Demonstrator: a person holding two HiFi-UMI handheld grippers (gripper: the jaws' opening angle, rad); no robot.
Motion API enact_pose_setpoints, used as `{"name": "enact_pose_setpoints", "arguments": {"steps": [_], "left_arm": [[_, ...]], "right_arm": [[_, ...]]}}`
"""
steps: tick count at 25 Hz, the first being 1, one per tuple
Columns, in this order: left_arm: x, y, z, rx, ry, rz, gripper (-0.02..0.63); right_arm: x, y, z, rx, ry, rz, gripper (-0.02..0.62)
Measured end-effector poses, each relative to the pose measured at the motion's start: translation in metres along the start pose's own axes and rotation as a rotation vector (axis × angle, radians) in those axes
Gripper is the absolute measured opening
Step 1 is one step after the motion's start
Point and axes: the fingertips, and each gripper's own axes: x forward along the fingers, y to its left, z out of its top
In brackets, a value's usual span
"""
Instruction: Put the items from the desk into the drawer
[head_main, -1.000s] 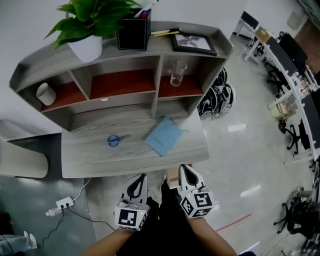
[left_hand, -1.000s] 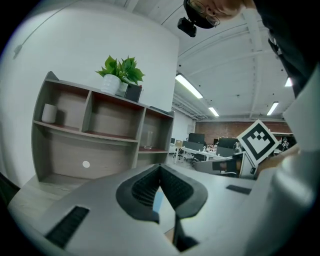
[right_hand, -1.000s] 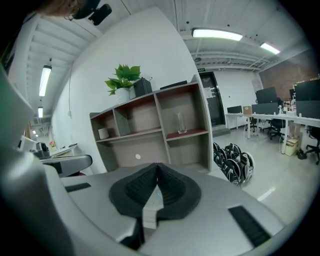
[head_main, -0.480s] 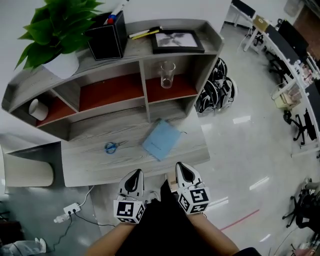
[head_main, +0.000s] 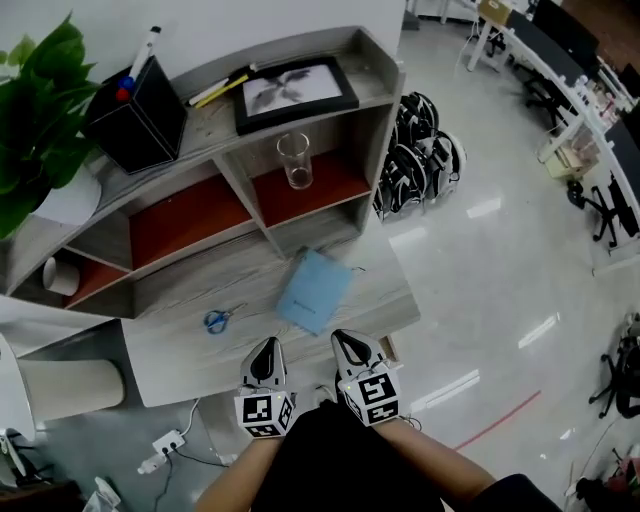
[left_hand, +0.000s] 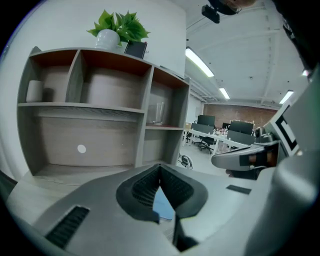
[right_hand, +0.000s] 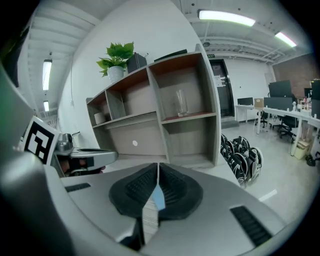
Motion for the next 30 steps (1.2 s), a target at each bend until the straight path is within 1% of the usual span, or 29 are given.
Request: {"name": "enact_pose_setpoints", "arguments": {"steps": [2, 5, 8, 12, 14, 16, 19, 21, 23, 24, 30], "left_arm": [[0.013, 0.002, -0.008, 0.017, 0.025, 0.004, 0.013], [0.029, 0.002, -0.015, 0.050, 0.052, -0.008, 0.012], [0.041, -0.002, -0.019, 0.073, 0.068, -0.034, 0.013], [0.061, -0.004, -0.034, 0.102, 0.108, -0.053, 0.014], [0.071, -0.001, -0.042, 0.116, 0.127, -0.057, 0.012], [0.081, 0.003, -0.049, 0.128, 0.144, -0.059, 0.012], [0.098, 0.009, -0.062, 0.140, 0.176, -0.055, 0.012], [0.110, 0.012, -0.069, 0.177, 0.197, -0.060, 0.013], [0.120, 0.014, -0.075, 0.222, 0.213, -0.068, 0.013], [0.124, 0.015, -0.078, 0.232, 0.219, -0.071, 0.014], [0.147, 0.024, -0.092, 0.231, 0.242, -0.082, 0.014]], "right_arm": [[0.009, -0.005, -0.006, 0.011, 0.020, 0.011, 0.015], [0.023, -0.017, -0.017, 0.029, 0.036, -0.008, 0.015], [0.044, -0.027, -0.042, 0.043, 0.074, -0.032, 0.015], [0.066, -0.044, -0.074, 0.092, 0.144, -0.060, 0.018], [0.077, -0.048, -0.082, 0.105, 0.163, -0.061, 0.044], [0.087, -0.055, -0.090, 0.132, 0.184, -0.060, 0.091], [0.097, -0.070, -0.107, 0.222, 0.217, -0.087, 0.107], [0.103, -0.080, -0.119, 0.301, 0.234, -0.106, 0.120], [0.111, -0.085, -0.131, 0.385, 0.247, -0.106, 0.146], [0.114, -0.085, -0.137, 0.427, 0.253, -0.103, 0.152], [0.130, -0.093, -0.154, 0.628, 0.244, -0.112, 0.175]]}}
